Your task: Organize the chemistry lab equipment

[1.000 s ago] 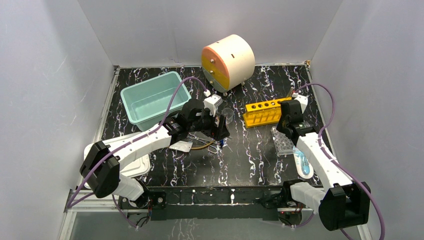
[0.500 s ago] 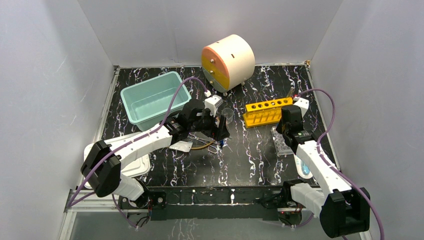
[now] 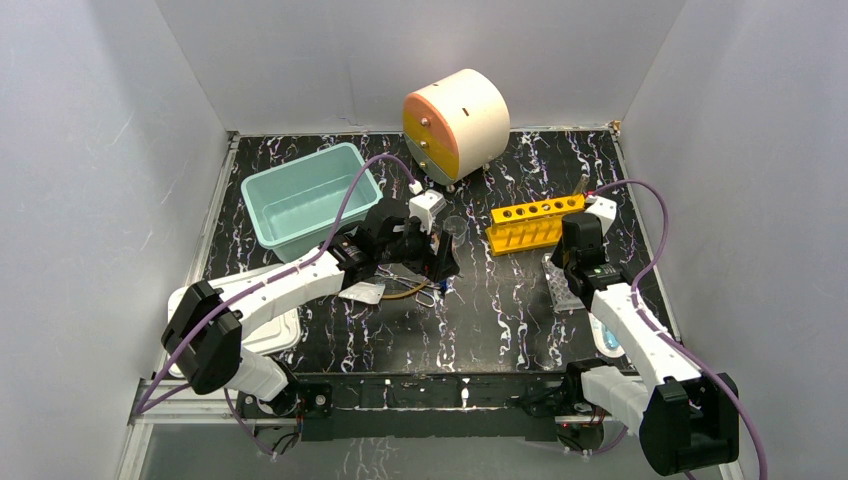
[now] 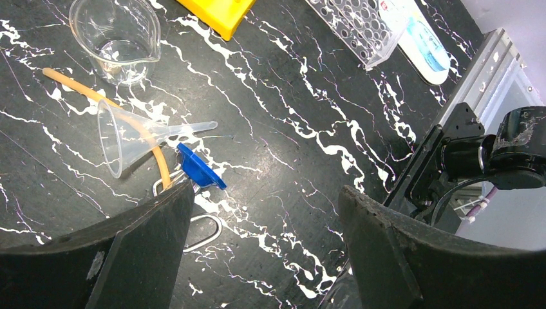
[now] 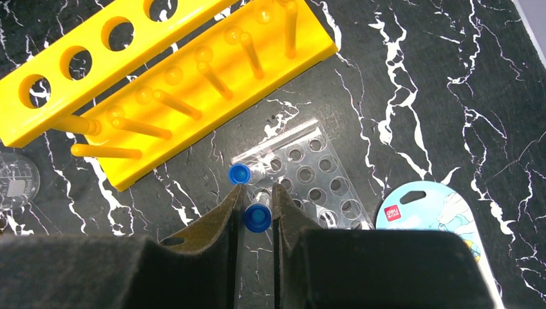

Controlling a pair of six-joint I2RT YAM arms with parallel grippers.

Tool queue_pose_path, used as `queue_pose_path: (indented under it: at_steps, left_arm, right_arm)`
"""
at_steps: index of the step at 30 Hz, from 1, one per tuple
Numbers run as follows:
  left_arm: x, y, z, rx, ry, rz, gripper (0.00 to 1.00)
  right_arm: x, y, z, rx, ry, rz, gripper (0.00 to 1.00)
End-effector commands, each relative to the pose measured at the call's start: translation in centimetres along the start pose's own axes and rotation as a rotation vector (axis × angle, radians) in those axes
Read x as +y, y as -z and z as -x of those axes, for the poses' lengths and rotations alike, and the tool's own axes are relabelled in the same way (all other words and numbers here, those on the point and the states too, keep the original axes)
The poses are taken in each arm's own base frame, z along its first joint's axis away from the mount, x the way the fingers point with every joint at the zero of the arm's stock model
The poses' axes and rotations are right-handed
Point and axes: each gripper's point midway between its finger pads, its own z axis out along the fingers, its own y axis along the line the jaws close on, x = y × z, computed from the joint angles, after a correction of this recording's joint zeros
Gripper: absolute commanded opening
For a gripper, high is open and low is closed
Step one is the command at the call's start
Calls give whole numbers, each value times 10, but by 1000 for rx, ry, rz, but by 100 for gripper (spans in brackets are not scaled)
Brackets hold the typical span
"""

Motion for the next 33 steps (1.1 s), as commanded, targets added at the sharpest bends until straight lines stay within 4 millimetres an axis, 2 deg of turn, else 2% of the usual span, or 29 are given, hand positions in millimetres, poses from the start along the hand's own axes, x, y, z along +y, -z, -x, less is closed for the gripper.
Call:
queue_pose_path:
  at_steps: [1, 11, 17, 33]
  left_arm:
    - [-3, 3, 6, -14, -19, -17, 81]
    - [-4, 4, 6, -15, -23, -19, 82]
    - [-4, 3, 8, -17, -31, -16, 82]
    - [-3, 2, 8, -15, -42, -16, 82]
  right_arm:
    - [5, -3, 12, -55, -8, 11, 21]
    - [6, -9, 5, -45, 10, 20, 23]
    - [8, -11, 3, -49, 27, 39, 33]
    - [10, -11, 4, -24, 42, 36, 35]
